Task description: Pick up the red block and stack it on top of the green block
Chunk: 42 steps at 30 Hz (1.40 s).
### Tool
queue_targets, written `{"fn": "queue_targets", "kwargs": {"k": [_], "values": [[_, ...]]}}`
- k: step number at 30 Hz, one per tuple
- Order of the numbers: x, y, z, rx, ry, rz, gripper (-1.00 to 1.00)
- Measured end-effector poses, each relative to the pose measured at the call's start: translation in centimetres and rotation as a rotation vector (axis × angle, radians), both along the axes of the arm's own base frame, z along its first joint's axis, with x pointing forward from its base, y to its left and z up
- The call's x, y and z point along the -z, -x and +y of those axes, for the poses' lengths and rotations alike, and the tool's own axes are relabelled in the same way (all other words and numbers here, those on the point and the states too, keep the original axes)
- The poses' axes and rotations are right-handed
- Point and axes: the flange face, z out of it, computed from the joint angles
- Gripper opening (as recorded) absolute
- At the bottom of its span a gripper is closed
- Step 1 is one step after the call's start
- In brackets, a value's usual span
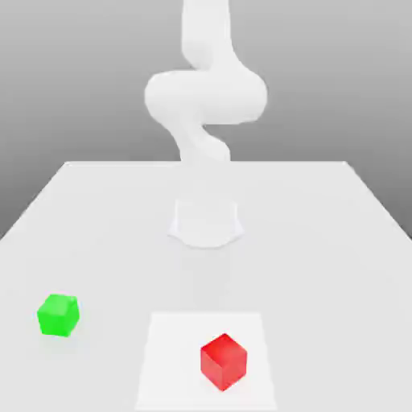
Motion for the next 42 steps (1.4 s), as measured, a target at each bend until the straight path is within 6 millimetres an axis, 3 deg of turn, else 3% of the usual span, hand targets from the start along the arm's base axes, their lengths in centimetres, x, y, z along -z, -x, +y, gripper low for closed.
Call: {"fn": "queue_targets", "kwargs": {"k": [6,12,17,22,28,29,36,41,42], "values": [[11.9,-6.4,0.7,-0.163,0.053,0.188,0.00],[24.4,-9.1,2.0,-0.319,0.115,0.365,0.00],[34.6,-8.7,2.8,-0.449,0.177,0.511,0.00],[44.0,-6.2,2.9,-0.577,0.247,0.656,0.00],[51.5,-5.6,2.7,-0.601,0.261,0.684,0.00],[52.1,-5.6,2.7,-0.602,0.260,0.685,-1.00],[52.0,-5.6,2.7,-0.602,0.260,0.686,-1.00],[46.9,-5.6,2.8,-0.602,0.260,0.685,-1.00],[46.0,-5.5,1.8,-0.598,0.261,0.686,-1.00]]}}
